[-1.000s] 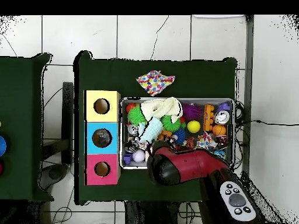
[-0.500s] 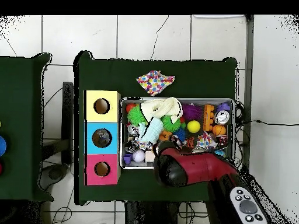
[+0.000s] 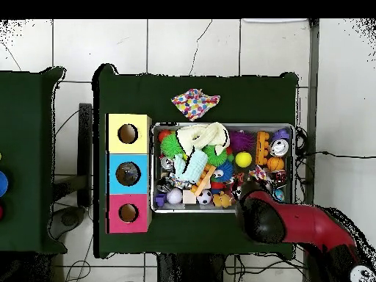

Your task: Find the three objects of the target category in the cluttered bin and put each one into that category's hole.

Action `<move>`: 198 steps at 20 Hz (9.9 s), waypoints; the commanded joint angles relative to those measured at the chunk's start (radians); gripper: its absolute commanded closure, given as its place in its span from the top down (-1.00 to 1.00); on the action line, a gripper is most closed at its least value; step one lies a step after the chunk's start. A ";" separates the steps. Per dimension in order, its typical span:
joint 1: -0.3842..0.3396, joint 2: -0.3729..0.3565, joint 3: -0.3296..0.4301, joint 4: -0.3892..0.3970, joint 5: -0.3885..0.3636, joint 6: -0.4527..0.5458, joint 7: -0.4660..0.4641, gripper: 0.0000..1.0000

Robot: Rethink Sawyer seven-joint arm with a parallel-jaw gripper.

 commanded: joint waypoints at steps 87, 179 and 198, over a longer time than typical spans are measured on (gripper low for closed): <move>-0.284 0.278 0.211 -0.152 -0.623 0.021 -0.068 1.00; -0.062 0.476 -0.220 -0.128 -0.518 -0.394 0.081 1.00; -0.083 0.500 -0.210 -0.142 -0.496 -0.363 0.070 1.00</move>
